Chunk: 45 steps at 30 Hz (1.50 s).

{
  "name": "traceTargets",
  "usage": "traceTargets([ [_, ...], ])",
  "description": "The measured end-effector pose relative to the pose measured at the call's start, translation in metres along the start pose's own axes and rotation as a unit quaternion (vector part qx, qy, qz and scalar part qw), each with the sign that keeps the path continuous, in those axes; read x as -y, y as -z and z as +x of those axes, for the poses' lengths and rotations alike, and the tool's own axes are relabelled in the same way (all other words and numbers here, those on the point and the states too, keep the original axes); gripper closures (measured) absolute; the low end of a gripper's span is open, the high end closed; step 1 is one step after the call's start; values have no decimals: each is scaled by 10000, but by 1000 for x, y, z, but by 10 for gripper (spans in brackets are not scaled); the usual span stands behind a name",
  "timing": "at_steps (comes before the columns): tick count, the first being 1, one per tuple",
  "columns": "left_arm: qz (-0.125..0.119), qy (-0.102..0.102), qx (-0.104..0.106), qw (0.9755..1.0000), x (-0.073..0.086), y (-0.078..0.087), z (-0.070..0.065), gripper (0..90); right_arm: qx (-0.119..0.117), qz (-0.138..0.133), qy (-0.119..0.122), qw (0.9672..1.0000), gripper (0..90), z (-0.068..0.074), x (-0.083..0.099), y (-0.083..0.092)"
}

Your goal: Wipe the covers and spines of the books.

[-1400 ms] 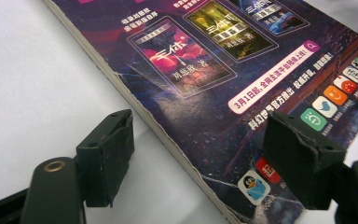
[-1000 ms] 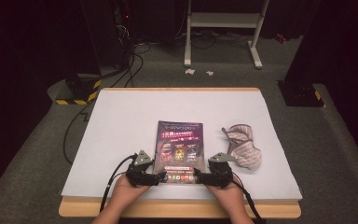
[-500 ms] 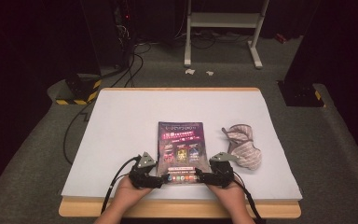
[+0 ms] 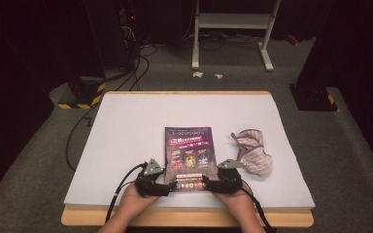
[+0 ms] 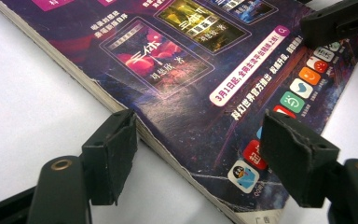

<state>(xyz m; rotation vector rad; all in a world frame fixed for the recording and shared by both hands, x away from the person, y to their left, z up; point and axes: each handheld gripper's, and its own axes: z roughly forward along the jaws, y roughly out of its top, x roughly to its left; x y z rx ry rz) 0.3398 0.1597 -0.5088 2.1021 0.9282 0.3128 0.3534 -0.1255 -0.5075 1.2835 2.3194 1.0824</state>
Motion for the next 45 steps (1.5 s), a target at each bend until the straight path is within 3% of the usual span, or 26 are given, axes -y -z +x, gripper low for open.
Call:
traceTargets([
  [6, -7, 2, -24, 10000, 0, -1, -1, 284, -117, -1, -110, 9999, 272, -3, -1, 0],
  [9, -3, 12, -55, 10000, -1, -1, -2, 286, -298, -66, -381, 9988, 271, -7, -1, 0],
  [17, -5, 10, -55, 10000, -1, -1, -2, 286, -482, -161, -672, 9964, 315, -14, 0, 3],
  [25, -21, 25, -54, 10000, 0, -1, -2, 287, -429, -245, -604, 9970, 313, -12, 0, 5],
  [31, -18, 35, -67, 10000, 0, 0, -2, 288, -475, -541, -611, 9955, 324, -8, -4, 13],
  [39, -19, 56, -101, 9999, 1, 1, -2, 290, -415, -920, -314, 9944, 328, 8, -12, 22],
  [45, -22, 94, -91, 9999, 1, 2, 0, 297, -464, -978, -148, 9940, 330, 20, -15, 25],
])
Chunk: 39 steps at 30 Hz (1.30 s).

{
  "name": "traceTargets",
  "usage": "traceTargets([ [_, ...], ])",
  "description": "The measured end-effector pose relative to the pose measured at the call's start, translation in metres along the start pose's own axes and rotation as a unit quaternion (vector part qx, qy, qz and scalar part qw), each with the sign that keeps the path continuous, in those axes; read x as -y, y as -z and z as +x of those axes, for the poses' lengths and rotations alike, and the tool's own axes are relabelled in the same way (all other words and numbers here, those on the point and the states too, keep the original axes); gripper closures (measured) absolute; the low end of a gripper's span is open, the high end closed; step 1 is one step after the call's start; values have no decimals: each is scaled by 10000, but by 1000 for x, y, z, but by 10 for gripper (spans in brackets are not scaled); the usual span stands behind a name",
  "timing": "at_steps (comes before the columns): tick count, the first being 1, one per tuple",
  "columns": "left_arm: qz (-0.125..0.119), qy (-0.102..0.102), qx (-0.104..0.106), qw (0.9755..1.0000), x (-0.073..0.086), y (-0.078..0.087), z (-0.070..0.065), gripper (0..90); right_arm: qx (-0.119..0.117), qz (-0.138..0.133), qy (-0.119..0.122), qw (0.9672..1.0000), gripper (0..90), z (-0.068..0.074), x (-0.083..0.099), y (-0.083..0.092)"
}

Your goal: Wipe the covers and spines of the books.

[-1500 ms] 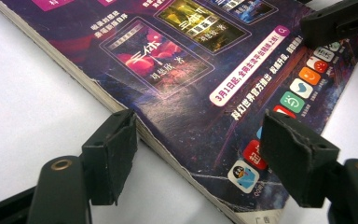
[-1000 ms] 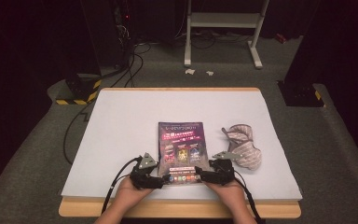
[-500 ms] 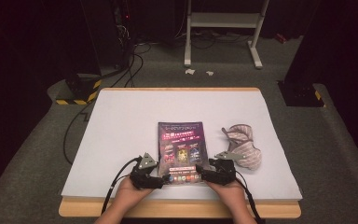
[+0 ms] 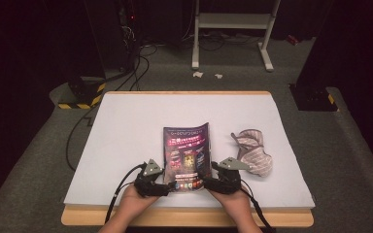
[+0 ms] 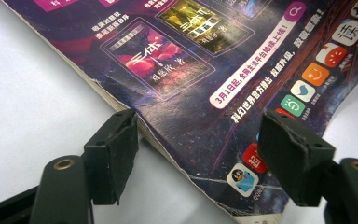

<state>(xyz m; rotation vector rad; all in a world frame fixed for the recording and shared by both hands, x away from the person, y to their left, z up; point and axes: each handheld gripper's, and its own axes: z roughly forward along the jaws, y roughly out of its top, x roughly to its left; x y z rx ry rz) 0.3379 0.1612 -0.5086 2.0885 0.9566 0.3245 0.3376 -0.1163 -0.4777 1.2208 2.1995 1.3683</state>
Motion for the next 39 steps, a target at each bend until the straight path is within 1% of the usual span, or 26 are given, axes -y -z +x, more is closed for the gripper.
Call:
traceTargets([
  [1, 0, 0, 0, 10000, 0, 0, 0, 298, 0, 0, 0, 10000, 330, 0, 0, 0],
  [3, 1, 0, -4, 10000, 0, 0, 0, 298, 26, 4, 87, 10000, 330, 5, -1, 0],
  [4, 3, 0, -5, 10000, 0, 0, 1, 298, -159, 100, 71, 9998, 339, 6, -1, -1],
  [5, 3, 1, -8, 10000, 0, 0, 1, 298, -198, 150, 84, 9997, 338, 8, 0, -3],
  [6, 3, 1, -8, 10000, 0, 0, 1, 298, -91, 161, 197, 9996, 338, 12, 1, -5],
  [8, 4, -4, -7, 10000, 0, 1, 1, 298, 0, 189, 276, 9994, 322, 15, 2, -6],
  [9, 4, -4, -7, 10000, 0, 1, 1, 299, 0, 189, 276, 9994, 322, 15, 2, -6],
  [11, 2, -14, -11, 10000, 0, 1, 1, 300, 4, 167, 187, 9997, 309, 16, 1, -5],
  [14, 0, -12, -11, 10000, 0, 1, 1, 300, -8, 158, 201, 9997, 295, 17, 2, -5],
  [15, 1, -13, -10, 10000, 0, 1, 1, 300, -7, 151, 284, 9995, 288, 19, 3, -5],
  [17, -1, -13, -8, 10000, 0, 1, 2, 299, -5, 149, 303, 9994, 290, 20, 4, -5],
  [18, 1, -13, -7, 10000, 0, 1, 2, 300, 26, 136, 351, 9993, 299, 22, 4, -4],
  [21, 2, -8, -6, 10000, 0, 1, 2, 300, 58, 137, 343, 9993, 320, 22, 5, -4],
  [22, 3, -7, -7, 10000, 0, 1, 2, 300, 79, 79, 325, 9994, 354, 22, 5, -2],
  [25, 9, 1, 5, 10000, 0, 1, 2, 300, 95, 6, 335, 9994, 385, 22, 5, 0],
  [26, 5, 1, 6, 10000, 0, 1, 2, 300, 123, -85, 358, 9992, 411, 23, 5, 1],
  [28, 9, -14, -8, 10000, 0, 1, 2, 300, 134, -102, 356, 9992, 414, 24, 5, 2],
  [33, 2, 13, 2, 10000, 1, 1, 2, 303, 226, -171, 414, 9987, 464, 25, 6, 3],
  [34, -24, -4, -55, 10000, 0, 2, 2, 312, 234, -176, 437, 9986, 468, 24, 6, 3],
  [35, -24, -4, -55, 10000, 0, 2, 2, 342, 234, -176, 437, 9986, 468, 24, 6, 3],
  [36, -47, -6, -97, 9999, 1, 3, 2, 342, 239, -167, 441, 9986, 473, 24, 6, 3],
  [37, -48, -23, -106, 9999, 0, 4, 2, 367, 241, -174, 443, 9986, 480, 24, 6, 3],
  [39, -58, 0, -96, 9999, 0, 4, 2, 362, 242, -179, 427, 9986, 491, 23, 6, 4],
])
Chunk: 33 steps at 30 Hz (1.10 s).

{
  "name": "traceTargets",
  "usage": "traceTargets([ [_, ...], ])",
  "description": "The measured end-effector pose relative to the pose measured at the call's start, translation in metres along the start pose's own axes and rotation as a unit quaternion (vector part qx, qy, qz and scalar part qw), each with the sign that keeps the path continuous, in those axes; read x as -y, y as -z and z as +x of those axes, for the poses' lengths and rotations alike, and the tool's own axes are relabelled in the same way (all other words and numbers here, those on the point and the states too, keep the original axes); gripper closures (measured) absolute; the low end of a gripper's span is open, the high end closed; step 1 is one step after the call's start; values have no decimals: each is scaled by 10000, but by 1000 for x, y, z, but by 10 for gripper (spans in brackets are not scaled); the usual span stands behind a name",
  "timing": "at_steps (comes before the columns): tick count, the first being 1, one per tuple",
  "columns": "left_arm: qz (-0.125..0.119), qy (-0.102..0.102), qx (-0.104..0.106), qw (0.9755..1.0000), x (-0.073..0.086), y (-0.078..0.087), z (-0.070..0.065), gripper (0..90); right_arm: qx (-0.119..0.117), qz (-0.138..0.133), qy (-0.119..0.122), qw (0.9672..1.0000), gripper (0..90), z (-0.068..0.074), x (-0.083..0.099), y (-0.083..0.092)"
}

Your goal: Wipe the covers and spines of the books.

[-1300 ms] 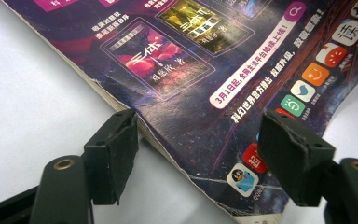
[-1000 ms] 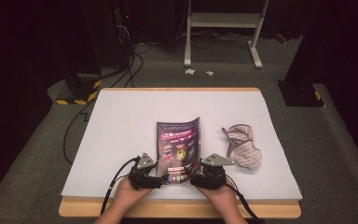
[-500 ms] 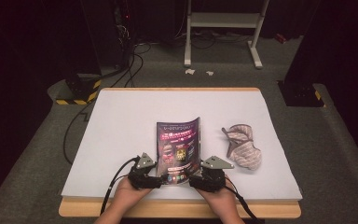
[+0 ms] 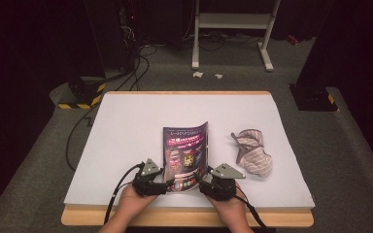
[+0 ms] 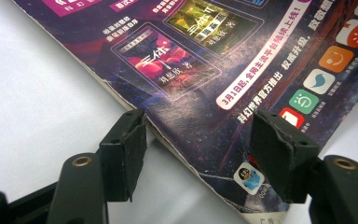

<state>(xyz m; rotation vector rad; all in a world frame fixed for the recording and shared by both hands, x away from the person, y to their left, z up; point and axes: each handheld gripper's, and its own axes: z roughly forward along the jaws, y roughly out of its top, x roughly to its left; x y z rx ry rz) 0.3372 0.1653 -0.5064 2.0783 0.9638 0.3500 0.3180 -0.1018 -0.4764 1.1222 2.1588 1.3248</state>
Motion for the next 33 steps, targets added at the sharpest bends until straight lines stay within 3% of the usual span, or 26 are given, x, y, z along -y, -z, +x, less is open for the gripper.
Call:
traceTargets([
  [5, -66, -35, -28, 10000, 0, 3, 1, 365, 47, -7, -8, 10000, 534, -2, 1, 1],
  [11, -179, 66, -155, 9997, 2, 10, 6, 369, 209, -18, -29, 9998, 608, -10, 0, 1],
  [19, -141, 202, -277, 9993, 11, 20, 12, 372, 341, -55, -221, 9992, 709, -37, -3, -3],
  [26, -109, 302, -427, 9986, 21, 29, 16, 373, 324, -80, -438, 9985, 770, -59, -6, -10],
  [33, -110, 396, -542, 9977, 28, 38, 21, 374, 336, -119, -491, 9982, 818, -69, -10, -16],
])
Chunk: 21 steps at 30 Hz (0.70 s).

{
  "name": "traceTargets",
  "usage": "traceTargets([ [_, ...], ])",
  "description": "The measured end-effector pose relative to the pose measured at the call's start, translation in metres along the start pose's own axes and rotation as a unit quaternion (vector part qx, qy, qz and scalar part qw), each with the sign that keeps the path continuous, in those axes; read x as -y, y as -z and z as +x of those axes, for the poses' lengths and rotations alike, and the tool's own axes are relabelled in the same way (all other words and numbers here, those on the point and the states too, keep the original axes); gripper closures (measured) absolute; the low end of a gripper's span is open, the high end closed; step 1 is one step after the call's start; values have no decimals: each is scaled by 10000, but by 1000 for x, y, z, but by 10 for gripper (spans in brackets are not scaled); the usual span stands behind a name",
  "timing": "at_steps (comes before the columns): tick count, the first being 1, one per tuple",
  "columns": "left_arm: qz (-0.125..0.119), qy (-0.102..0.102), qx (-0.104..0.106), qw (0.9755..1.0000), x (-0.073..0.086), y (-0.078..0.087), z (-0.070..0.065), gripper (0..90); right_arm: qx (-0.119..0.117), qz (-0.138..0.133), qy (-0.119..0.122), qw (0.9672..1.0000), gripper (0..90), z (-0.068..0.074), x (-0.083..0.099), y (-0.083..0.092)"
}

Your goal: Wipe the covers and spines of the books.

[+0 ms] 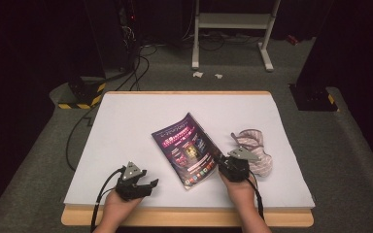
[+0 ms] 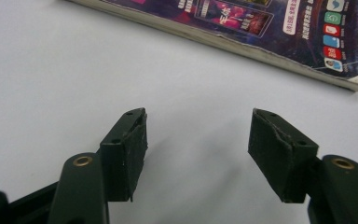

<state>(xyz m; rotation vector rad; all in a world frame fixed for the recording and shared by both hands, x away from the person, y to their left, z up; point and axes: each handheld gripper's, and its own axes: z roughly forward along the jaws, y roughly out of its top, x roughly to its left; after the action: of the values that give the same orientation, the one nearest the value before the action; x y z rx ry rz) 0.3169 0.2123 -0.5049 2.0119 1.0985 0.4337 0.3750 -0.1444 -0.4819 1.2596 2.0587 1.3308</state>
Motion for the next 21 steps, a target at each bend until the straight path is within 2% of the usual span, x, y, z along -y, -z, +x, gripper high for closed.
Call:
traceTargets([
  [12, -62, 226, -167, 9996, 9, 12, 9, 376, -3, -183, 100, 9998, 842, -5, -10, -2],
  [21, -70, 263, -217, 9994, 11, 15, 12, 376, -26, -354, 163, 9992, 843, -1, -15, 0],
])
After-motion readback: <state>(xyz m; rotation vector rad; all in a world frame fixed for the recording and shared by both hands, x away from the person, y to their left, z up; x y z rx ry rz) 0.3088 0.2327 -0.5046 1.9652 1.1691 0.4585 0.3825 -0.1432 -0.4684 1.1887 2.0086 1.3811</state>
